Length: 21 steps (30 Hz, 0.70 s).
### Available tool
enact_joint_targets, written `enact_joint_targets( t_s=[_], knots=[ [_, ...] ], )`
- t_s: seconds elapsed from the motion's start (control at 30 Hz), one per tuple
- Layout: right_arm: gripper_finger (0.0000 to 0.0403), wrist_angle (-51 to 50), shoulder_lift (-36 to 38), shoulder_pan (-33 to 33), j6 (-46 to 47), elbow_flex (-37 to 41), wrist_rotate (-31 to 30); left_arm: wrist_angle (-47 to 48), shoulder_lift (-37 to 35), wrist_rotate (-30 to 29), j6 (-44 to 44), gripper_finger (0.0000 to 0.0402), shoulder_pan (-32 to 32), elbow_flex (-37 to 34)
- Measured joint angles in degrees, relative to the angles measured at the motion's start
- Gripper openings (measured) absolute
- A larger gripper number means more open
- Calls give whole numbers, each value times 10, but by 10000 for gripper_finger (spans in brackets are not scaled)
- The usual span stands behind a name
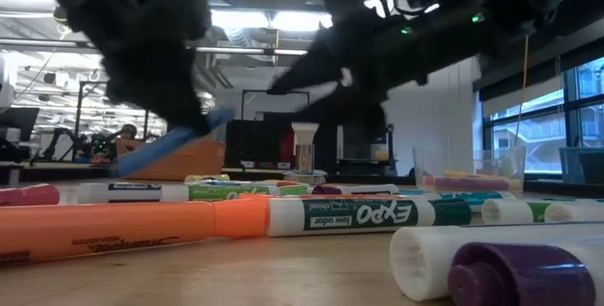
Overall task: Pick & Place Markers
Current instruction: Put the large blue highlighter pen into the transparent bin
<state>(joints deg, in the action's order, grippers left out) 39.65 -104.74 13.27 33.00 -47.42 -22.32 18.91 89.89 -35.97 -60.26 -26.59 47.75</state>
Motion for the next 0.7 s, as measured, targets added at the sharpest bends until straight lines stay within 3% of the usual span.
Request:
enact_joint_targets(
  t_s=[0.13,0.37,0.57,0.7],
  knots=[
    [251,130,-26,0,-14,0,-16,-86,0,-72,48,61,-12,0],
    [251,166,-32,0,-24,0,-43,-117,0,-181,75,62,-16,1],
    [251,196,-32,-3,-47,0,-64,-186,0,-182,153,62,-14,1],
    [232,196,-32,-12,-54,-17,4,-244,0,-178,223,62,-14,1]
  ],
)
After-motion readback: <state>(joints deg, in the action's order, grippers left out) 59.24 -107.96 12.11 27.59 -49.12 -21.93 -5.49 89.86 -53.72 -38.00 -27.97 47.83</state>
